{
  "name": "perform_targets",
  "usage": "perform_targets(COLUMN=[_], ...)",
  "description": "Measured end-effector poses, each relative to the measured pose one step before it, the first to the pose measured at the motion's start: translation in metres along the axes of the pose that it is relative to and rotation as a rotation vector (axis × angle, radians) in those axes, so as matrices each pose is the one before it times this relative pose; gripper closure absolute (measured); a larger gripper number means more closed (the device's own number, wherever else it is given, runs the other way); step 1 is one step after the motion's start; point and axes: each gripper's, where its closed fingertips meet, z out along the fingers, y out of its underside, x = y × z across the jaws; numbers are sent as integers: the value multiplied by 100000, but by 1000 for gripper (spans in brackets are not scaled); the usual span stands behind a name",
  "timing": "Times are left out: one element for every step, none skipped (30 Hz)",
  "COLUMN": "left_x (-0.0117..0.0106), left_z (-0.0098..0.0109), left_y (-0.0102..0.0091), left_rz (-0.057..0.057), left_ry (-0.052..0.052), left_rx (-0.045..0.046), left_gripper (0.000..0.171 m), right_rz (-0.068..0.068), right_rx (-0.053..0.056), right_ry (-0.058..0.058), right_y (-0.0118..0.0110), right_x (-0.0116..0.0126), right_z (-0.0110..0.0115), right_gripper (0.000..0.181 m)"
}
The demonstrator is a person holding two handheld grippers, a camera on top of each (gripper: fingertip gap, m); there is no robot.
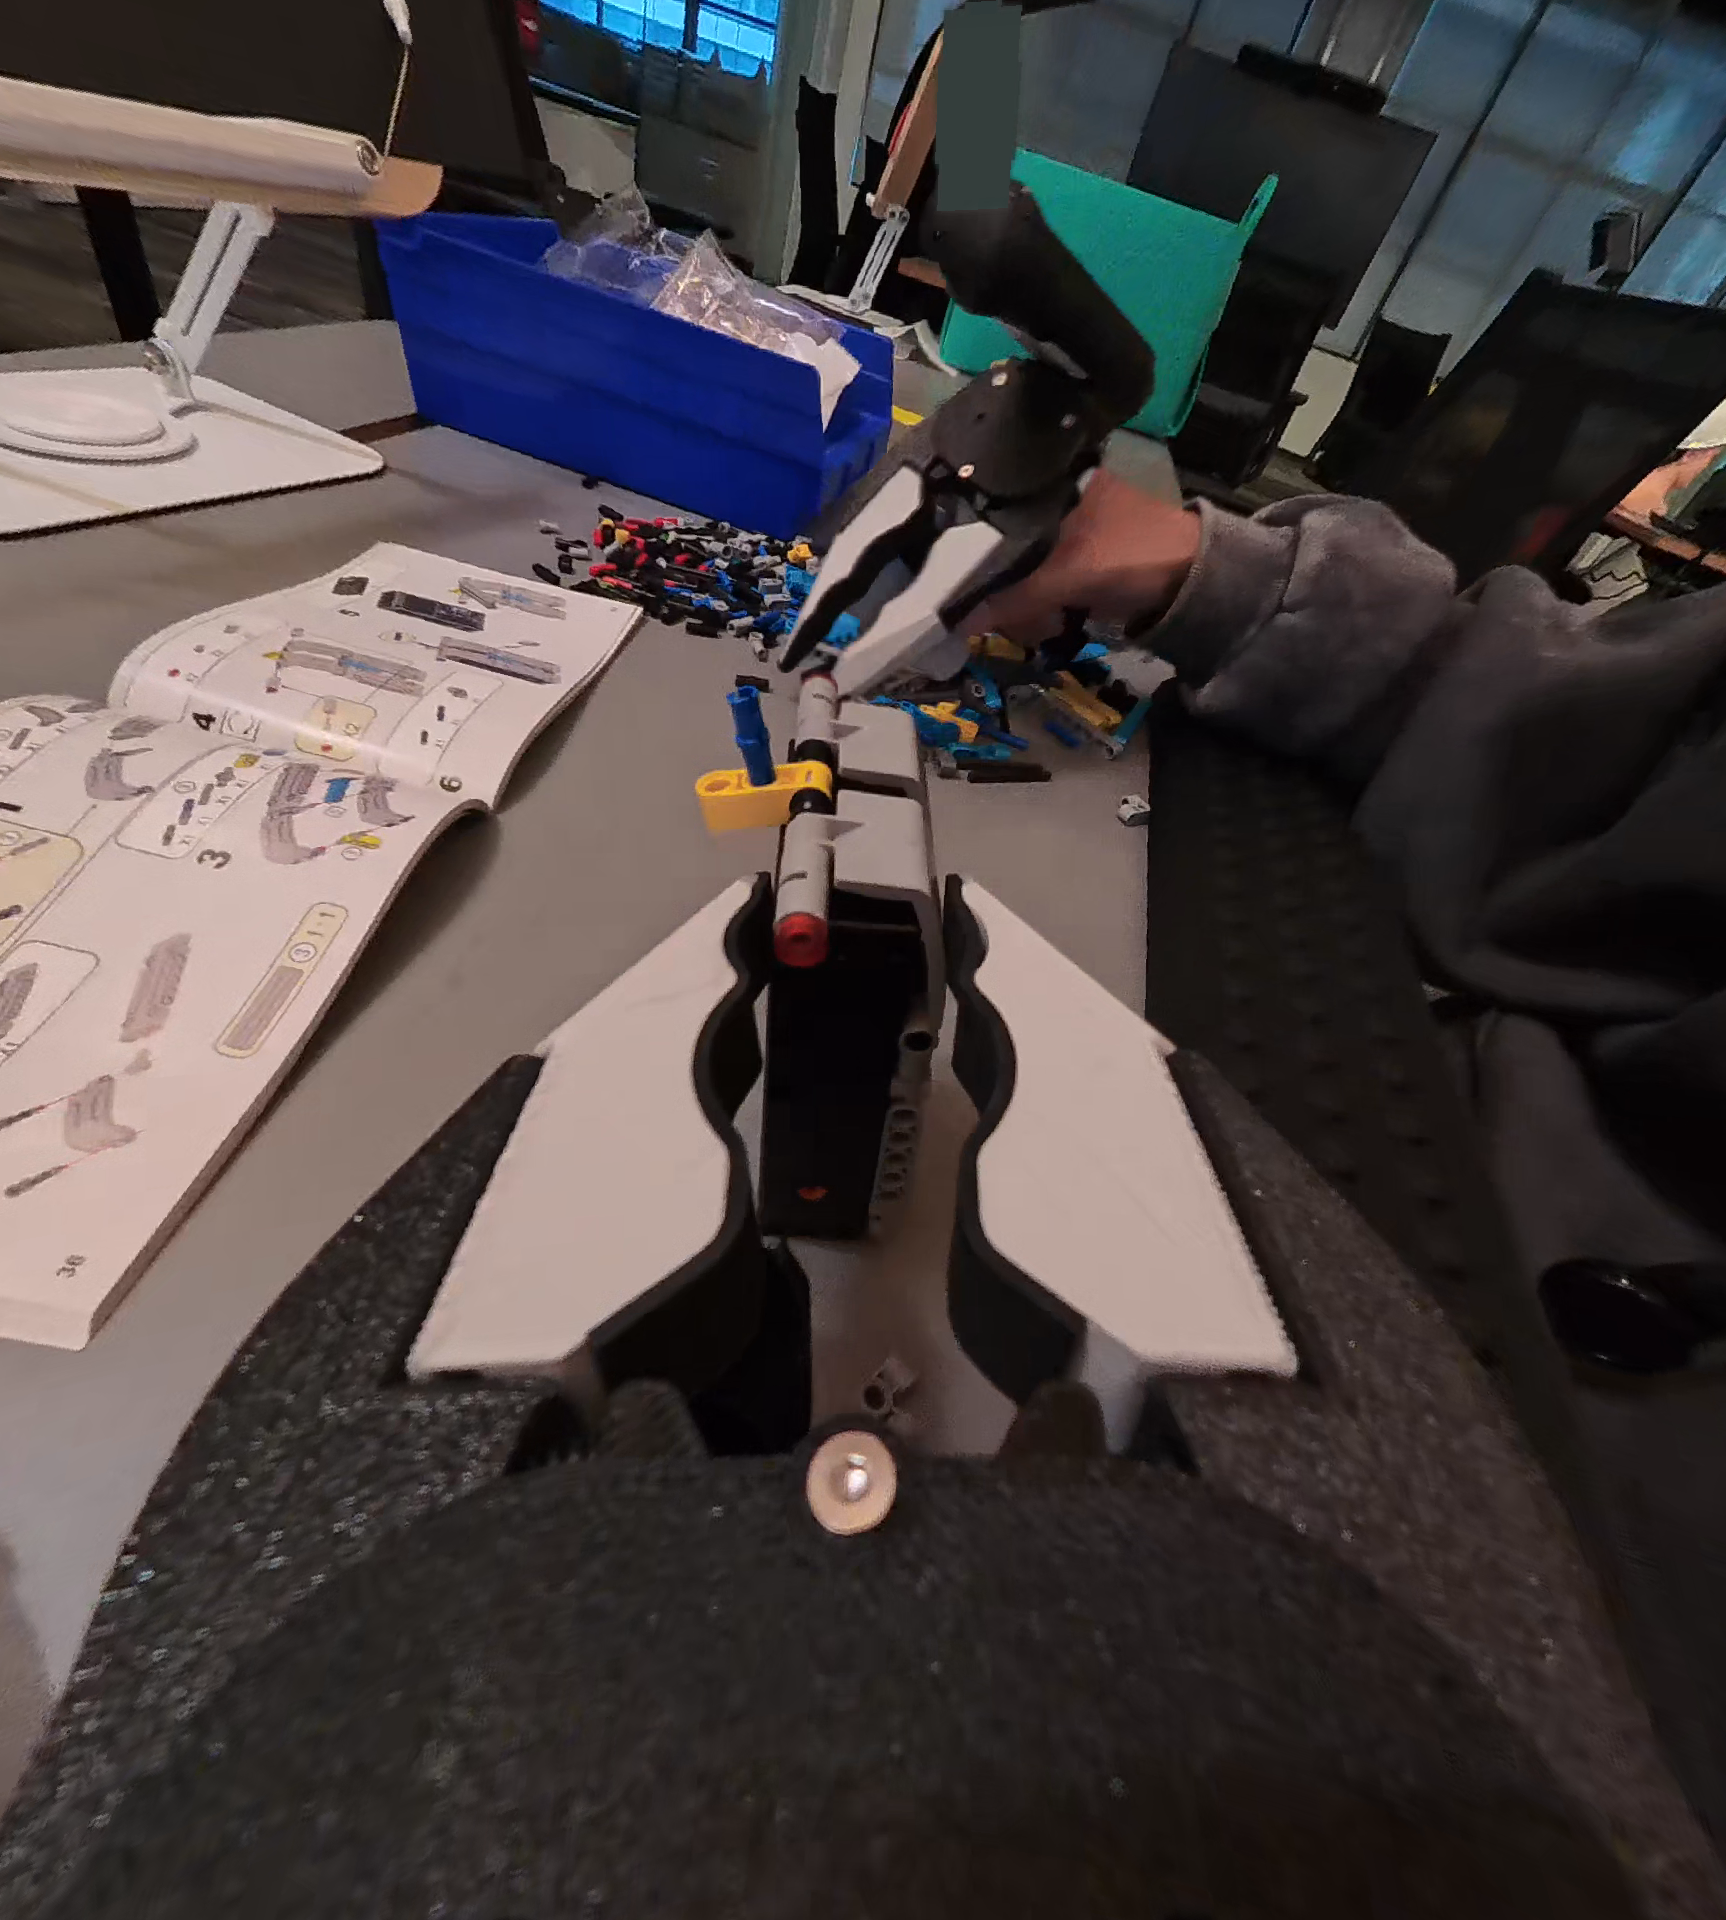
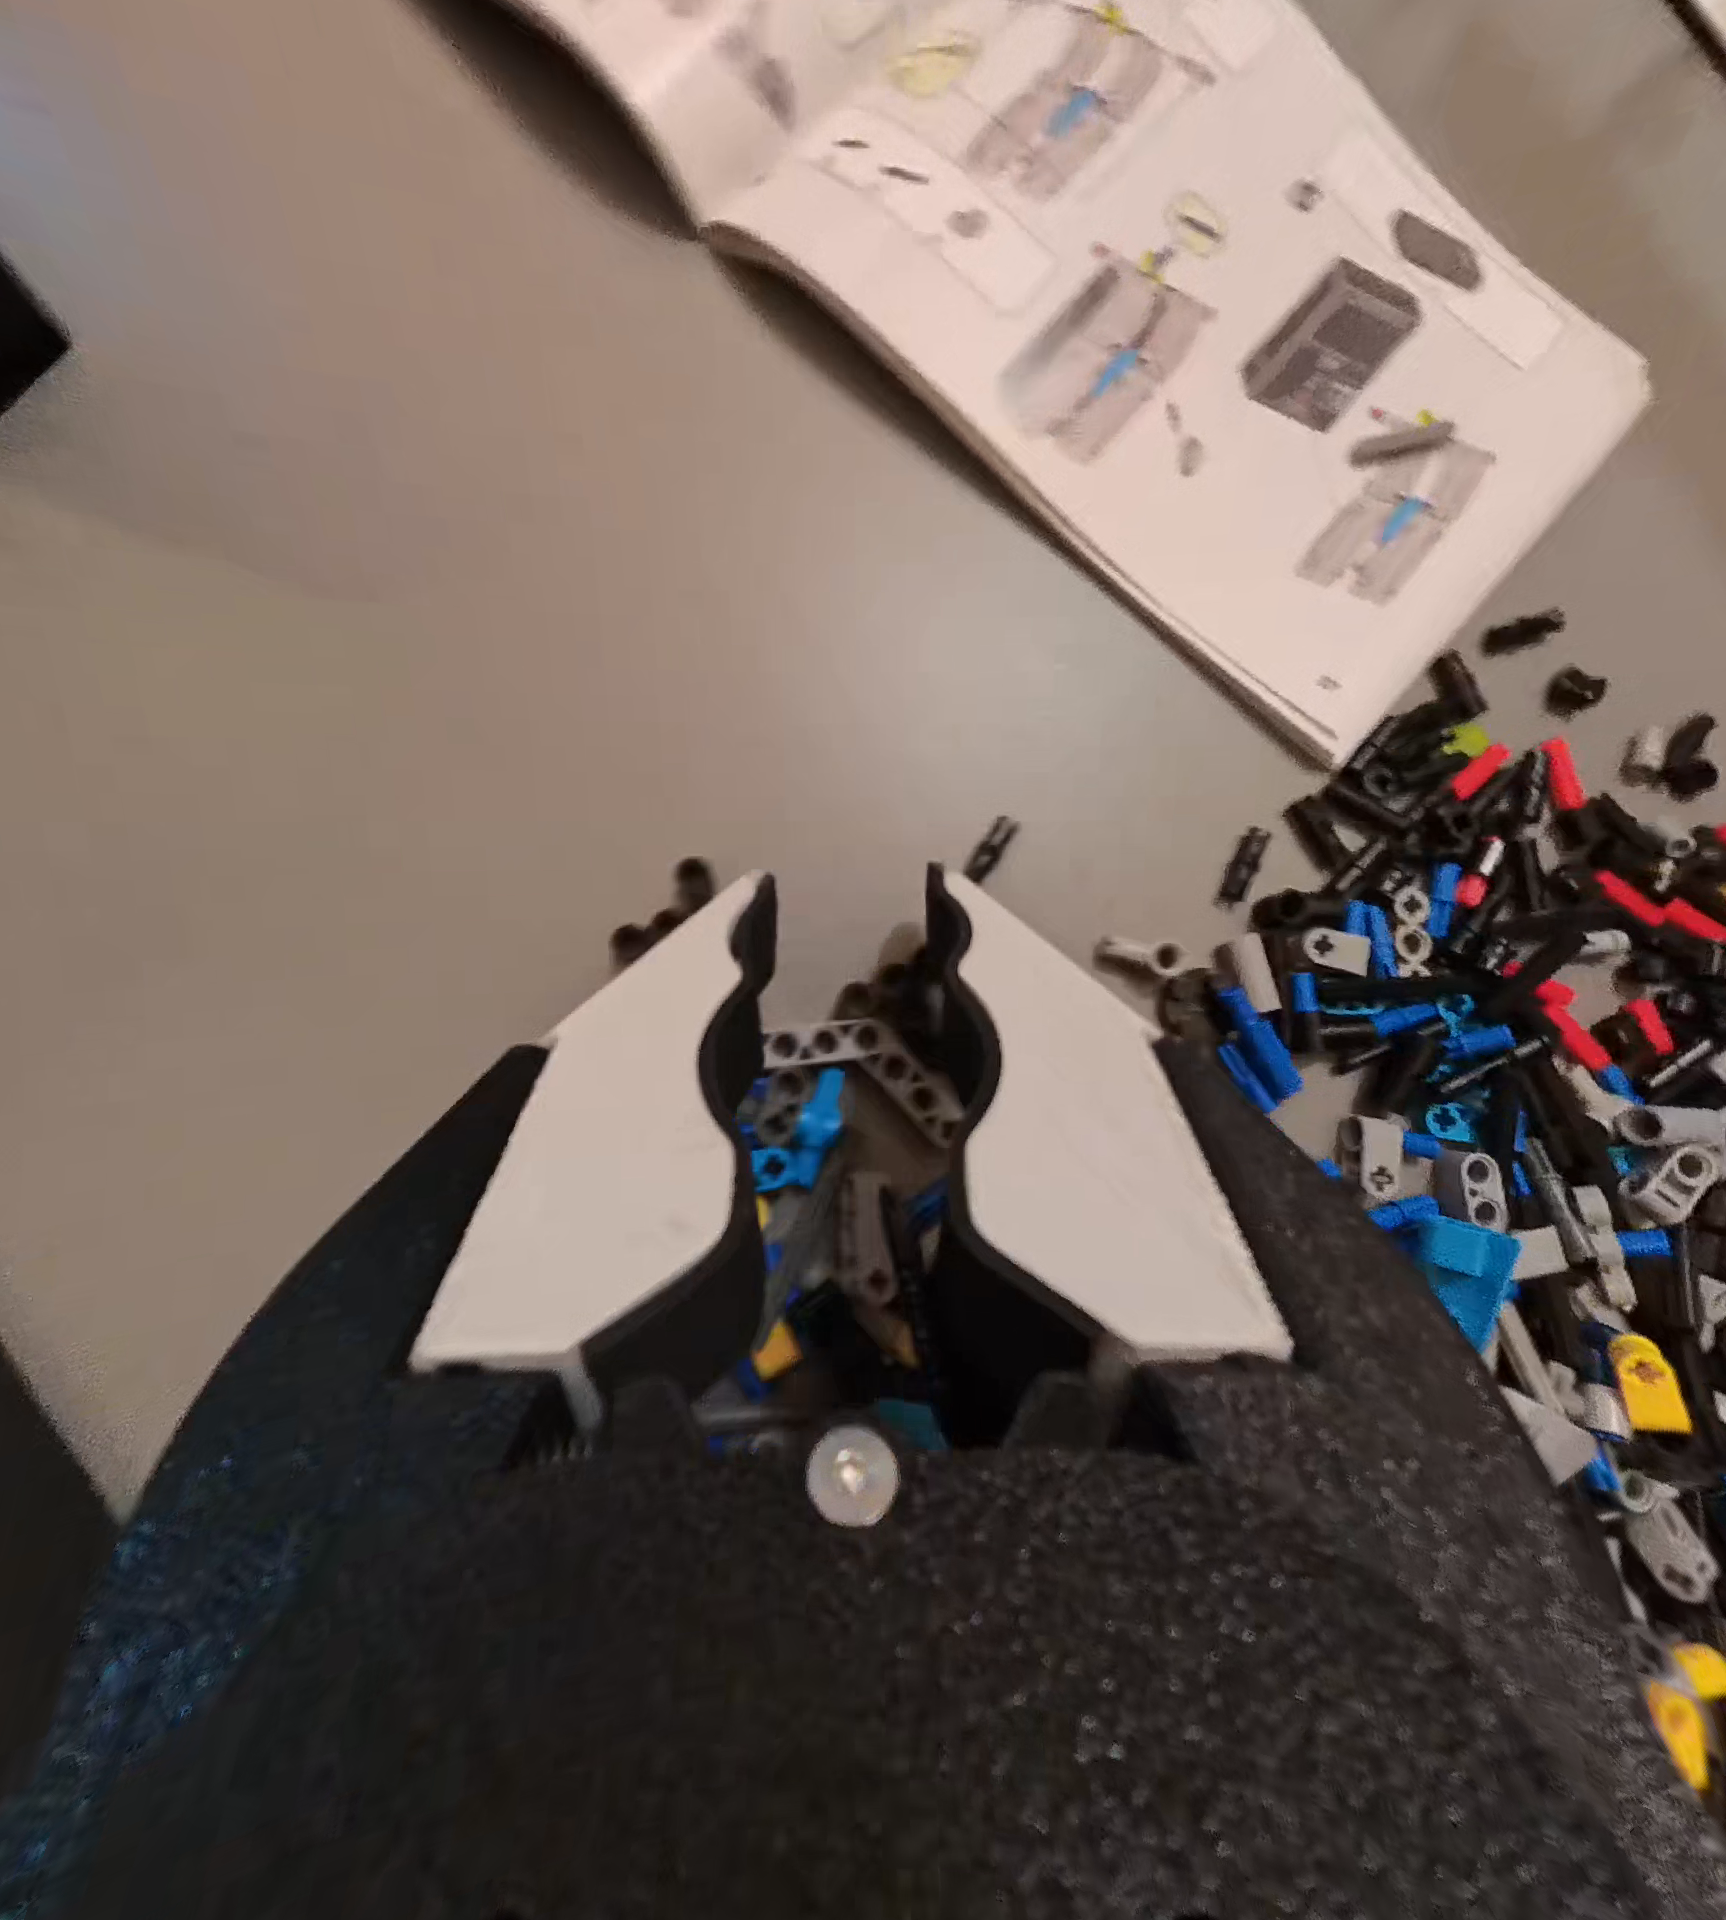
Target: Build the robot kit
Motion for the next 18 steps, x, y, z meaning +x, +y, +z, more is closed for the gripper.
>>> perform_targets(left_x=[-76, -151, -49, 32, -74, 28, 82, -46, -34, 22, -82, -62, 5, -25, -10, 57, -10, -73], left_z=[-29, -46, -20, -10, -9, 4, 11, -7, -9, -2, -16, -18, 6, 1, 5, 29, 15, -7], left_y=[-12, -27, -11, 2, -20, 5, 18, -9, -13, 13, -21, -22, 8, -12, 0, 4, -5, -25], left_rz=[-383, -344, -456, -399, -135, -407, -521, -298, -447, -700, -689, -513, -410, -71, 213, 227, 159, -89], left_ry=[-329, -695, 55, 414, -525, 82, 473, -293, -33, 497, -113, -146, 306, -144, -118, 236, -96, -481], left_rx=[273, 375, 181, -38, 230, 178, 42, 190, 147, 2, 168, 177, -66, -13, 44, -56, -30, 173], left_gripper=[140, 140, 140, 140, 140, 140, 140, 140, 140, 140, 140, 140, 140, 140, 140, 140, 140, 140], right_rz=[3815, 3180, 2387, 1562, 1007, 1107, 1508, 1830, 1945, 1915, 1648, 200, -707, -488, -462, -783, -1009, -1765], right_rx=[346, 625, 131, -396, 282, 339, -146, 65, 548, 407, -570, -1341, -518, 367, -183, -702, -613, -793], right_ry=[769, 2508, 2542, 1810, 1449, 816, 1189, 955, -729, -262, 1350, -344, -663, 729, 209, -56, 53, 552], right_y=[-113, -184, -91, 74, 107, 160, 194, 102, -87, -140, -9, 113, 23, -65, 2, 28, 4, -10], right_x=[701, 750, 502, 221, 80, 34, 184, 228, -24, 18, 242, -85, -217, -22, -13, -13, -11, -2], right_z=[208, 83, 56, 52, 49, 95, 137, 157, 119, 117, 146, 197, 179, 104, 7, -3, -15, -15], right_gripper=[155, 158, 160, 160, 161, 162, 163, 163, 164, 165, 168, 171, 175, 177, 177, 178, 178, 178])
